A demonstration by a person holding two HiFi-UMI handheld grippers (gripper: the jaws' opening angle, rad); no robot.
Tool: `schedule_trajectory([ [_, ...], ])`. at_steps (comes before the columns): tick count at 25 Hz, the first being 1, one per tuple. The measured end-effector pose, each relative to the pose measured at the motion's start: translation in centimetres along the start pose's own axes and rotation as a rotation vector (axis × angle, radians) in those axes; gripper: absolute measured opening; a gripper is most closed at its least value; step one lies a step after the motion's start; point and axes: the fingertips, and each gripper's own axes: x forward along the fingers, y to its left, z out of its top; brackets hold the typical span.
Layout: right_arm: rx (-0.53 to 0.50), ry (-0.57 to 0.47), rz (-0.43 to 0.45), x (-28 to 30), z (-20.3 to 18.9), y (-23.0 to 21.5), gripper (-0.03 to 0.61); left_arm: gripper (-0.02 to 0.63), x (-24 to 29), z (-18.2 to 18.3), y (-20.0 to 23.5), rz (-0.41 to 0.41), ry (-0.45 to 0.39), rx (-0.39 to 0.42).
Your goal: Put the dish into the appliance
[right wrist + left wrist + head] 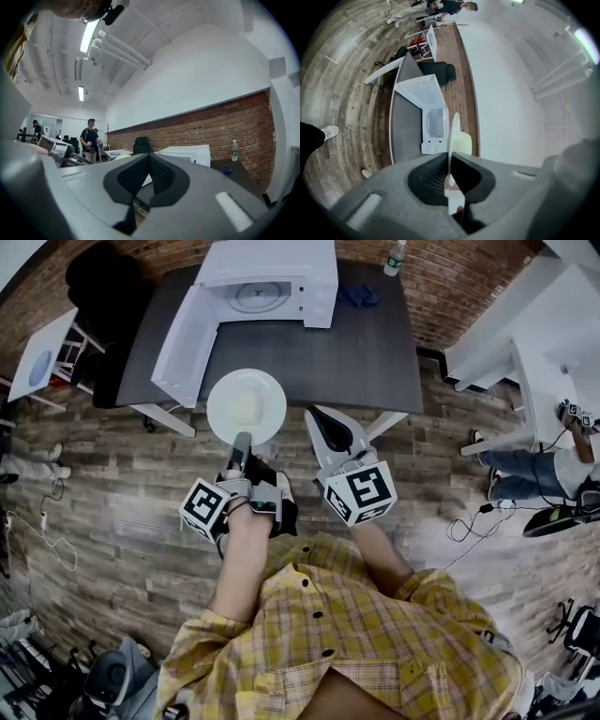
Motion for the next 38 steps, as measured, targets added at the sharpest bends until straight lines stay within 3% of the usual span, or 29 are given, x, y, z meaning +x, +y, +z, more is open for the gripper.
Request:
schedule_trajectory([
  [3, -0.013, -0.005, -0.002, 3.6, 1.3, -1.4, -0.003, 0.009, 3.6, 1.9, -0.2, 0.027, 0.012, 0.008],
  [7, -0.013, -0.004, -0.022, 8.2, 2.4, -3.6, -0.005, 0.009, 8.6, 3.6, -2.2, -0.006, 0.03, -0.025],
  [20, -0.019, 0.029, -0.079, 18.8, 2.0, -7.8, -0.005, 0.009, 18.6, 8.7, -1.9, 0.035, 0.104, 0.005],
  [38, -0.002, 0.07, -0.123, 25.1, 0.4, -10.8, -0.008, 0.008, 25.1, 11.4, 0.3, 0.081, 0.162, -0.02],
])
